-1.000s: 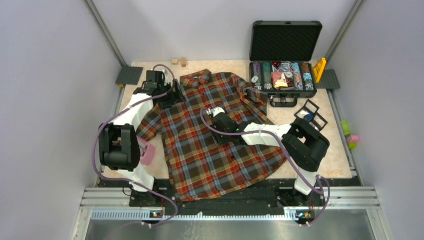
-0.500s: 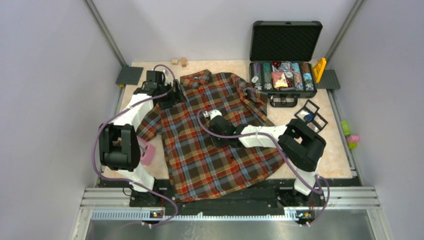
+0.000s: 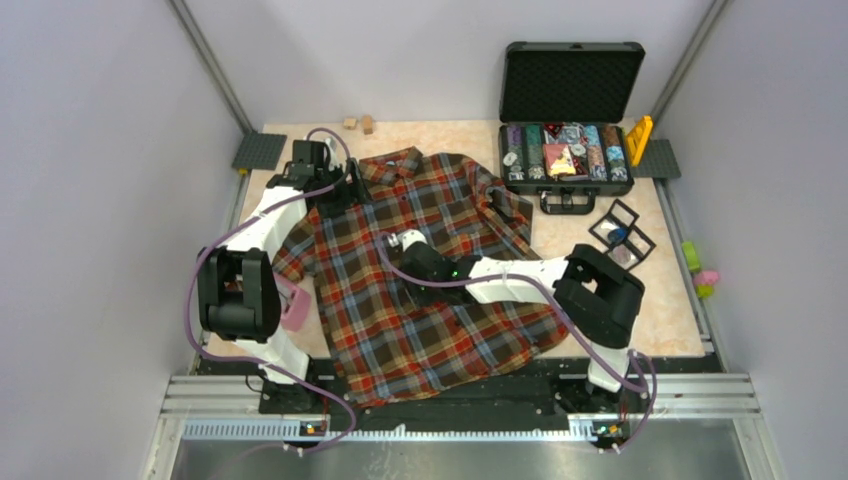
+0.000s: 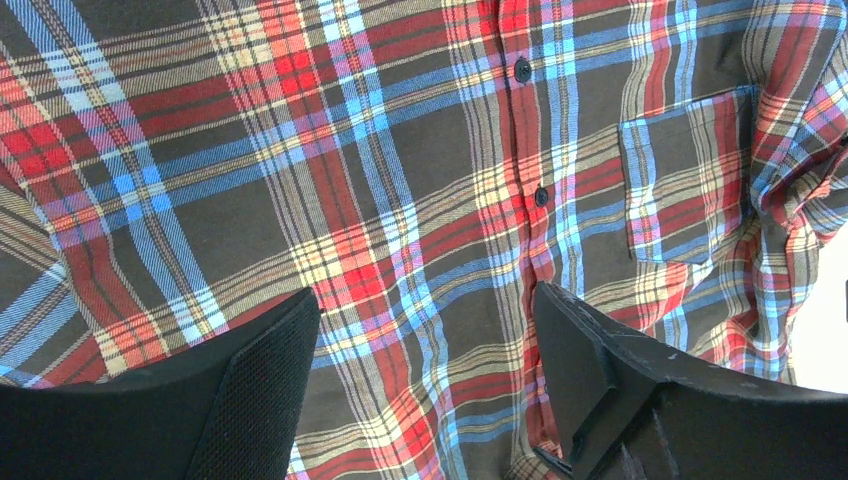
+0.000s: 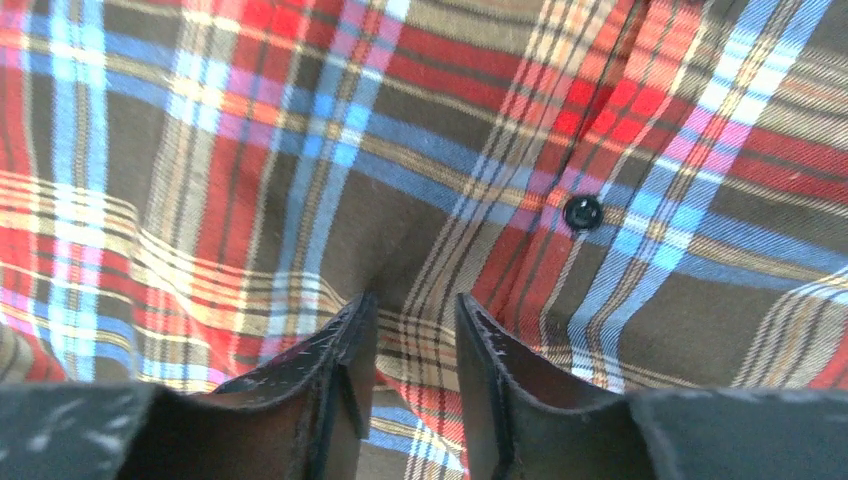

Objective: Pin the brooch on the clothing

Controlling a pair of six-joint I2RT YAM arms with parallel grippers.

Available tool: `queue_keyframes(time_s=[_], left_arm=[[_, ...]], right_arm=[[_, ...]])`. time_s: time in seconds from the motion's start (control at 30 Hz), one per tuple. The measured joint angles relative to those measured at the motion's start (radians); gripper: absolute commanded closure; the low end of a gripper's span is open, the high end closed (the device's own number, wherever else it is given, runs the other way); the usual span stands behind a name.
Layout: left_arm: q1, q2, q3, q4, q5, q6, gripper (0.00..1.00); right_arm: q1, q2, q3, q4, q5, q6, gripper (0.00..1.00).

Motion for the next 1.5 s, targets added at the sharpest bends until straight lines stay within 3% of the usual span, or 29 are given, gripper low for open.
queue_keyframes(time_s=[0.3,0.57,0.8,1.07,1.17,1.23,1.37,1.43,1.5], left_arm=[[0.018,0.0,0.006,-0.01,-0.019,0.016,0.16],[0.034,0.013,0.01,-0.01,-0.017,0.016,0.16],[0.041,0.025,0.011,-0.011,-0.002,0.016,0.17],[0.043,0.037,0.014,-0.012,0.008,0.016,0.17],[0.047,0.045,0.019,-0.014,0.015,0.016,0.18],[0.049,0.048,0.021,-0.014,0.022,0.016,0.18],[0.052,0.048,0.021,-0.014,0.027,0.016,0.18],[0.053,0.048,0.021,-0.014,0.027,0.016,0.18],[0.054,0.048,0.022,-0.014,0.027,0.016,0.18]], right_arm=[[-0.052,-0.116,0.14,-0.146,0.049,-0.077,0.35],[-0.397,-0.298,0.137,-0.175,0.026,-0.15,0.29],[-0.611,-0.214,0.148,-0.171,-0.037,-0.203,0.28],[-0.635,-0.03,0.275,-0.166,-0.078,-0.251,0.27],[-0.635,0.023,0.322,-0.154,-0.074,-0.27,0.34],[-0.635,0.053,0.34,-0.148,-0.065,-0.283,0.46],[-0.635,0.088,0.342,-0.15,-0.037,-0.302,0.86],[-0.636,0.091,0.342,-0.157,-0.008,-0.3,0.97],[-0.644,0.091,0.342,-0.16,0.015,-0.29,1.0]])
